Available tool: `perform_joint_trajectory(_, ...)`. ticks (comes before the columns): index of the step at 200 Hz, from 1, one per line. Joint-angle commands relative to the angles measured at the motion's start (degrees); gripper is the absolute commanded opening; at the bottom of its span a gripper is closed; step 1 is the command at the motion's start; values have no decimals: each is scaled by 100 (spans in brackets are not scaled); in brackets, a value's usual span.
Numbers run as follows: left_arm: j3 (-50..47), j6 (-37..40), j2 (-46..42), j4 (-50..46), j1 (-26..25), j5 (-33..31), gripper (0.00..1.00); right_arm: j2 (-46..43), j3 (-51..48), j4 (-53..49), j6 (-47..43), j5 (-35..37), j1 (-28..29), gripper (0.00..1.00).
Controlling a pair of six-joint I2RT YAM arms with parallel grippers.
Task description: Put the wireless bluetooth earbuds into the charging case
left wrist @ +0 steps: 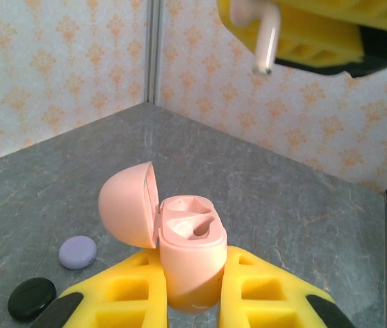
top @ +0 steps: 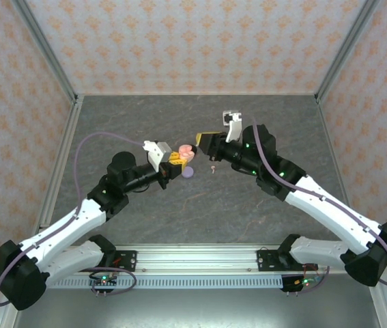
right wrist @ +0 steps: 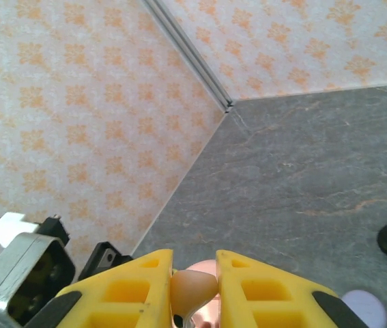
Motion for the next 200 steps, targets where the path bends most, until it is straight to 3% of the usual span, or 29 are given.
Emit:
perform_joint_trajectory(1, 264, 141, 70, 339, -51, -76, 0, 40, -133, 365, -2, 478, 162, 21)
perform_joint_trajectory(100, 346, 180, 160, 270, -115, -111, 0, 522, -54, 165, -2, 363, 245, 21)
perform_joint_trajectory(200, 334, 208, 129, 192, -114, -168, 0, 391, -160, -173, -22, 522, 291, 21)
